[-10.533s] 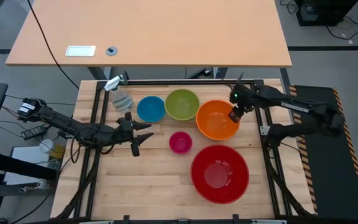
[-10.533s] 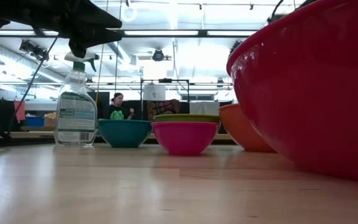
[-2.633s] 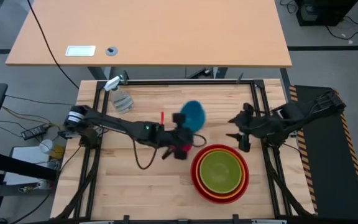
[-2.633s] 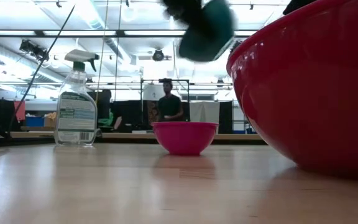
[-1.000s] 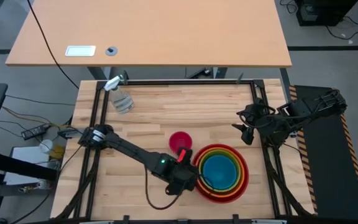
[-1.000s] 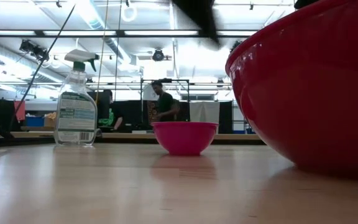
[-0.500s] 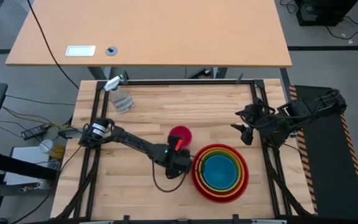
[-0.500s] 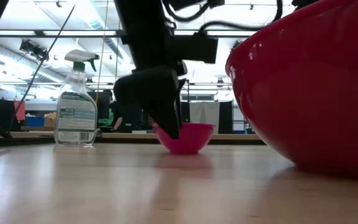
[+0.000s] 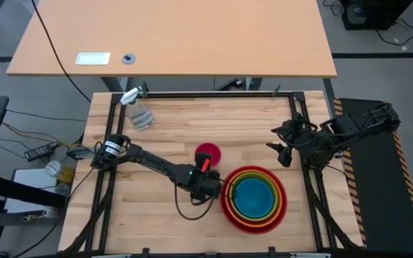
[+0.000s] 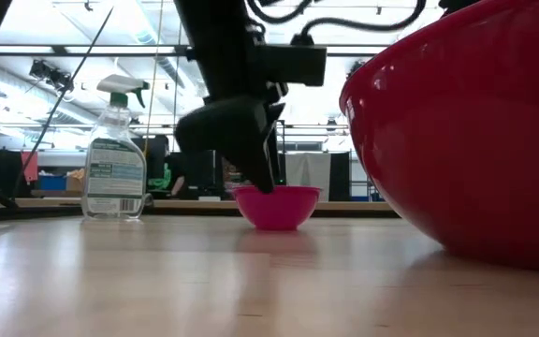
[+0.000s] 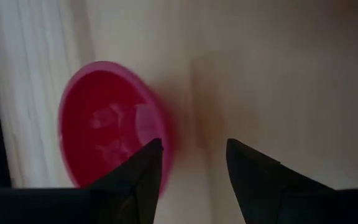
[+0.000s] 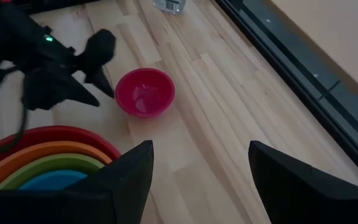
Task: Nest bowls inside each other
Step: Stack the pink bowl on top of the blue bowl
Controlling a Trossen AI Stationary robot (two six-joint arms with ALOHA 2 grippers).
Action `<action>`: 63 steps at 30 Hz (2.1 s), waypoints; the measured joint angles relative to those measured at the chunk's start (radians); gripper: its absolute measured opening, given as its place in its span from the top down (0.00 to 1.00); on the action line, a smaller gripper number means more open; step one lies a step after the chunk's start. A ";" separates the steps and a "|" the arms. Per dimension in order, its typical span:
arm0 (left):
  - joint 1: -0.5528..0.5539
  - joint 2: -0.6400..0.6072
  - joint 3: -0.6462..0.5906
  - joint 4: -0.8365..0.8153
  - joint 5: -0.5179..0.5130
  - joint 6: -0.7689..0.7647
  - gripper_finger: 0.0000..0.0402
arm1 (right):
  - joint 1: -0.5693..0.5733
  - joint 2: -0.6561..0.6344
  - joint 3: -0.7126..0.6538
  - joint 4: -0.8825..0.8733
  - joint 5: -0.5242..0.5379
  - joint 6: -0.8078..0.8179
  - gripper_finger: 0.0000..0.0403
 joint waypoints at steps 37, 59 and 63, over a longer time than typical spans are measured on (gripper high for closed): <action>-0.062 -0.076 0.007 0.753 0.227 0.592 0.98 | 0.000 0.000 0.000 0.039 0.044 -0.035 0.34; -0.016 0.346 0.670 0.115 0.502 0.352 0.98 | -0.001 0.000 0.001 0.075 0.023 -0.059 0.34; -0.014 0.377 0.688 0.120 0.485 0.349 0.88 | 0.000 0.001 0.000 0.079 0.018 -0.060 0.34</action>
